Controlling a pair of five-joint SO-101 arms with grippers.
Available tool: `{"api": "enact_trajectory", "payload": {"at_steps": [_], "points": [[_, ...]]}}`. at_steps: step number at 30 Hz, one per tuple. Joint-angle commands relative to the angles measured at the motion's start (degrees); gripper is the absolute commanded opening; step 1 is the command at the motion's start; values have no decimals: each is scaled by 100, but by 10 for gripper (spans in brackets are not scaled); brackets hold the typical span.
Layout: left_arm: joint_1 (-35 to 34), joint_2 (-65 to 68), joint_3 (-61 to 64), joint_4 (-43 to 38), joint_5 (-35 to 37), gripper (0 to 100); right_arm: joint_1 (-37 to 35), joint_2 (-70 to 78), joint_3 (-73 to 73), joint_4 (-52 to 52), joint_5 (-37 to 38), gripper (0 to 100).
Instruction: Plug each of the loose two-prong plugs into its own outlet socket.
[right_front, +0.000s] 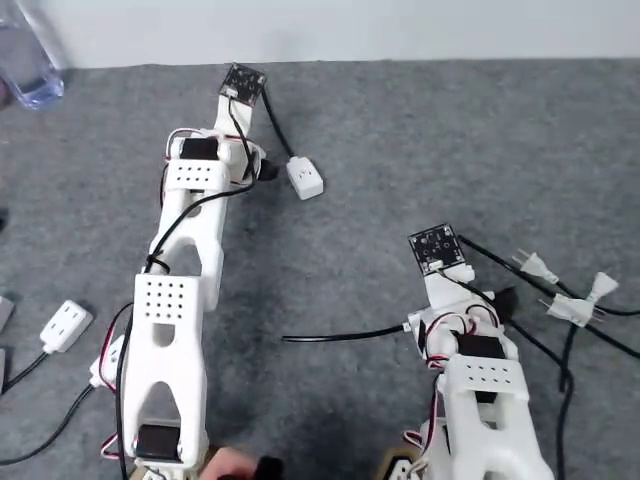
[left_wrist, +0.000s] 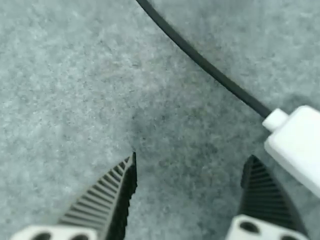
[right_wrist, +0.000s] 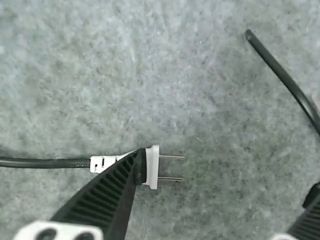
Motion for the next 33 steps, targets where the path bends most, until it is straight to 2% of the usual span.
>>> {"api": "enact_trajectory", "payload": {"at_steps": [1,14,16,23,27,33], "points": [[26,-97,-242,88,-62,321,4,22,-202,-92,79,474],[26,-97,-295,185,-26,321,13,4,-378,-163,281,474],[-35,-88,-497,255,141,321,84,13,-677,92,246,446],[-545,-35,-1578,1204,1169,321,338,145,-2593,1323,-308,153],[-844,-35,-1798,1688,1451,321,154,1042,-3903,1912,-290,168],[-1222,-35,-1815,2462,1468,321,-163,3591,-6497,2949,-281,222]]}}
